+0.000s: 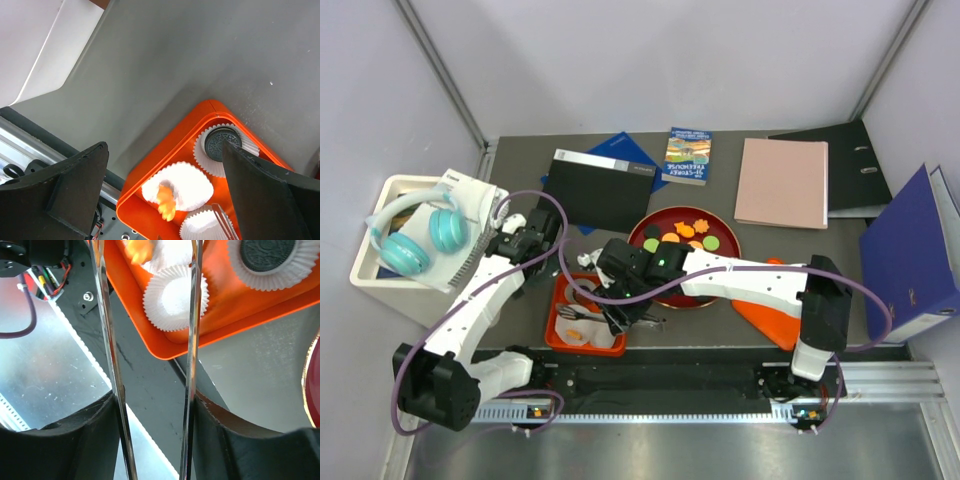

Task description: Pack the cookies

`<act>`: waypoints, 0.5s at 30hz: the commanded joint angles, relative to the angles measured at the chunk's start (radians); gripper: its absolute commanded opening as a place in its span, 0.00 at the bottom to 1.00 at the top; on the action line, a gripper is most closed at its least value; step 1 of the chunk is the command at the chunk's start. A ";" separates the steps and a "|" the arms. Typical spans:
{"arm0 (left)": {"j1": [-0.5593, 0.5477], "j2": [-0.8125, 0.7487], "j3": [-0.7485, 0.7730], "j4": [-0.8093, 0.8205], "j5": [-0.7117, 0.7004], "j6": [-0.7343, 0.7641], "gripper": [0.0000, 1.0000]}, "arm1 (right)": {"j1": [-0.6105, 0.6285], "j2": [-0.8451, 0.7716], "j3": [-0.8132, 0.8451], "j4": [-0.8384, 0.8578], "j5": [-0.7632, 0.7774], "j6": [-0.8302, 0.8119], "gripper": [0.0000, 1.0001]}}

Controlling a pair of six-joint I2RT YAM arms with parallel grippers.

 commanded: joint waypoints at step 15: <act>0.006 0.021 0.009 0.012 0.015 -0.004 0.99 | -0.212 -0.414 -0.193 -0.116 0.358 0.078 0.50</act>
